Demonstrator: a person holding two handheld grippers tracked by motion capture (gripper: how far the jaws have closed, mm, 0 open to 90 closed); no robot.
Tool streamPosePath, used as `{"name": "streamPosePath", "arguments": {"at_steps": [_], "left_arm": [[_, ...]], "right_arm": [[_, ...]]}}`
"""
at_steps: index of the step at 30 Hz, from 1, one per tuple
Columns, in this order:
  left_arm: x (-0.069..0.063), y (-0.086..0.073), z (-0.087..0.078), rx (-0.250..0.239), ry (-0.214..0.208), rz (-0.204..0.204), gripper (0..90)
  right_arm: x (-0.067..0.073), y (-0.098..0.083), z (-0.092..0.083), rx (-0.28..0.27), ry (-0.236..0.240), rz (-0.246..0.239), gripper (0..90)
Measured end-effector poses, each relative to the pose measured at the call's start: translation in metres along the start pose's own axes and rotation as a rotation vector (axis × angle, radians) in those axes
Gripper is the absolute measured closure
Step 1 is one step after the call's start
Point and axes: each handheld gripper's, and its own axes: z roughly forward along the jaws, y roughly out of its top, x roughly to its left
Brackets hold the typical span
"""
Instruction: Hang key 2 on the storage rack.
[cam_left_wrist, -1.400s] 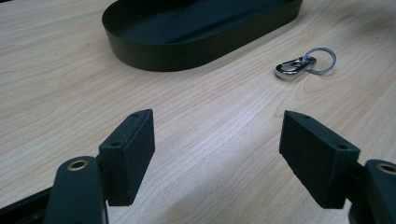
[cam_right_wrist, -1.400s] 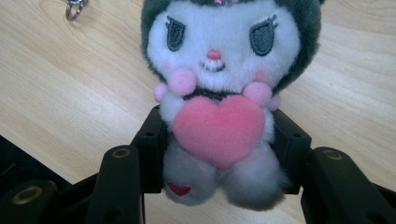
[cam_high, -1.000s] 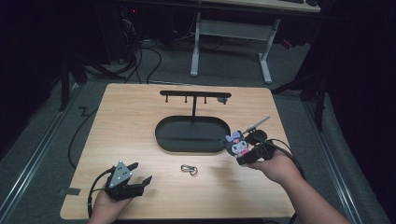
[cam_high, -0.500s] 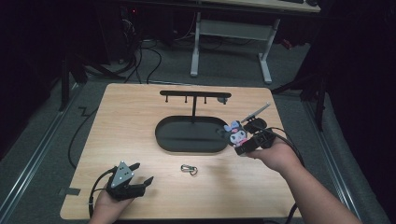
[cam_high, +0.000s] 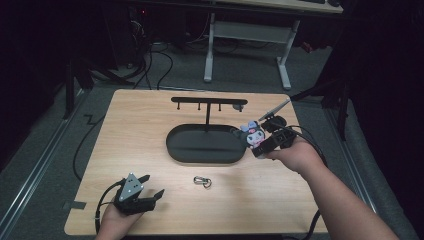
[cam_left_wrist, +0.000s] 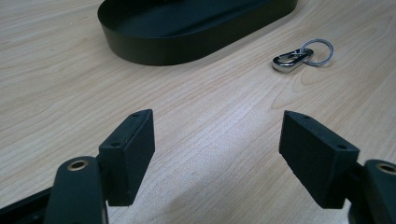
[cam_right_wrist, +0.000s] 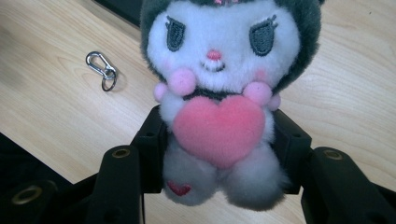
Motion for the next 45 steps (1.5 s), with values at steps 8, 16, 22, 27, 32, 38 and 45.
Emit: {"name": "streamPosePath", "arguments": {"at_steps": [8, 16, 22, 27, 32, 38, 45], "left_arm": [[0.0, -0.001, 0.001, 0.001, 0.002, 0.002, 27.5], [0.001, 0.0, 0.0, 0.005, 0.003, 0.005, 27.5], [0.001, 0.0, 0.0, 0.004, 0.003, 0.007, 27.5], [0.002, 0.0, 0.0, 0.003, 0.006, 0.007, 27.5], [0.002, 0.0, 0.0, 0.005, 0.005, 0.009, 27.5], [0.002, 0.0, 0.0, 0.003, 0.005, 0.012, 27.5], [0.002, 0.0, 0.0, 0.004, 0.004, 0.009, 27.6]], "right_arm": [[0.0, 0.016, -0.015, -0.017, -0.003, -0.001, 49.6], [0.004, 0.033, -0.025, -0.017, -0.015, -0.008, 49.6], [0.004, 0.045, -0.03, -0.014, -0.027, -0.01, 49.6], [0.003, 0.054, -0.034, -0.005, -0.04, -0.005, 49.5], [0.006, 0.06, -0.036, -0.017, -0.043, -0.01, 49.5], [0.005, 0.066, -0.035, -0.034, -0.075, -0.012, 49.5], [-0.003, 0.064, -0.025, -0.033, -0.099, -0.006, 49.3]]}}
